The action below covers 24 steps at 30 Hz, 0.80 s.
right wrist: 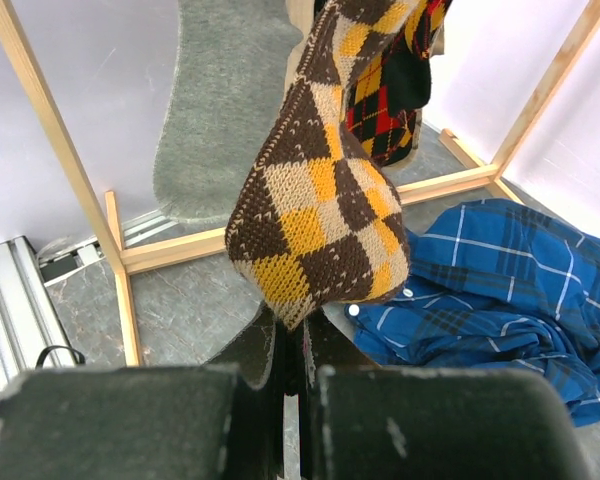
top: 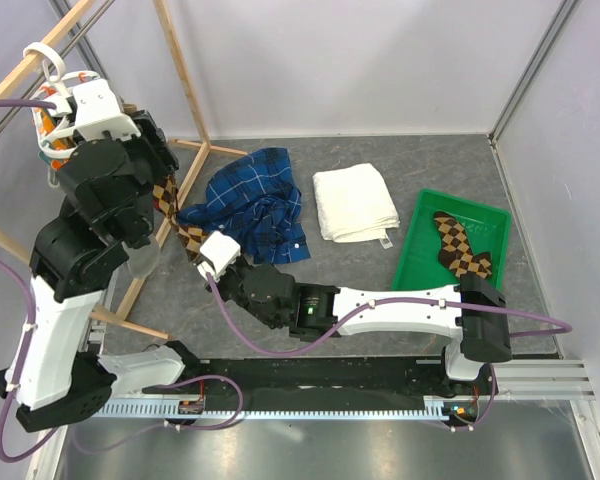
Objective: Remove the socks clipped to the hanger
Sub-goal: Remove the sock from the hanger.
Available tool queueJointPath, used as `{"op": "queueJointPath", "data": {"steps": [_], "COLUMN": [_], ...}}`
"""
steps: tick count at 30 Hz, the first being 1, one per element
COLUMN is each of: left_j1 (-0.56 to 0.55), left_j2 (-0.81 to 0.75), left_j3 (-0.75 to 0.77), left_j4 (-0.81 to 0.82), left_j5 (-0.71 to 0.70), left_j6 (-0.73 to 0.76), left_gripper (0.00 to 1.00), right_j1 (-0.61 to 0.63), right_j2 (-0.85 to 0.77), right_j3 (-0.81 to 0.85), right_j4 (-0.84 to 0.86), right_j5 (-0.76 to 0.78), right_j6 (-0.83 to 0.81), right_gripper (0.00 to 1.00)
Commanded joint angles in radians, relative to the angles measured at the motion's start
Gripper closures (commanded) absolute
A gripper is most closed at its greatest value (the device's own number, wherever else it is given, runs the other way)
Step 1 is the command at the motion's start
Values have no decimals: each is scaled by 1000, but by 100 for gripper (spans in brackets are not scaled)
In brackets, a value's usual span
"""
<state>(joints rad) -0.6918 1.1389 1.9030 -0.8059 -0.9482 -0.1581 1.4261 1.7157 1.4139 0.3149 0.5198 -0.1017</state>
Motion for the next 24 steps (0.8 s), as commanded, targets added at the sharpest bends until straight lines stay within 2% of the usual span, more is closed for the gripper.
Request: {"op": "queueJointPath", "data": {"steps": [1, 5, 11, 16, 24], "left_j1": [-3, -3, -3, -3, -3], "left_j2": [-60, -76, -59, -39, -16], "left_j3": [15, 13, 1, -35, -82], "left_j4": [17, -9, 4, 4, 8], "left_j5": [130, 193, 235, 243, 123], "left_j6": [-6, -47, -51, -60, -48], "left_gripper": [40, 40, 40, 40, 40], "right_j1": [19, 57, 65, 68, 68], "right_j2": [-5, 50, 55, 58, 59], "right_j3": [34, 89, 125, 108, 122], "right_j4": [26, 55, 27, 64, 44], "right_j5": [12, 158, 79, 104, 94], "right_j6": [-3, -174, -147, -124, -82], "right_gripper": [100, 100, 100, 100, 100]}}
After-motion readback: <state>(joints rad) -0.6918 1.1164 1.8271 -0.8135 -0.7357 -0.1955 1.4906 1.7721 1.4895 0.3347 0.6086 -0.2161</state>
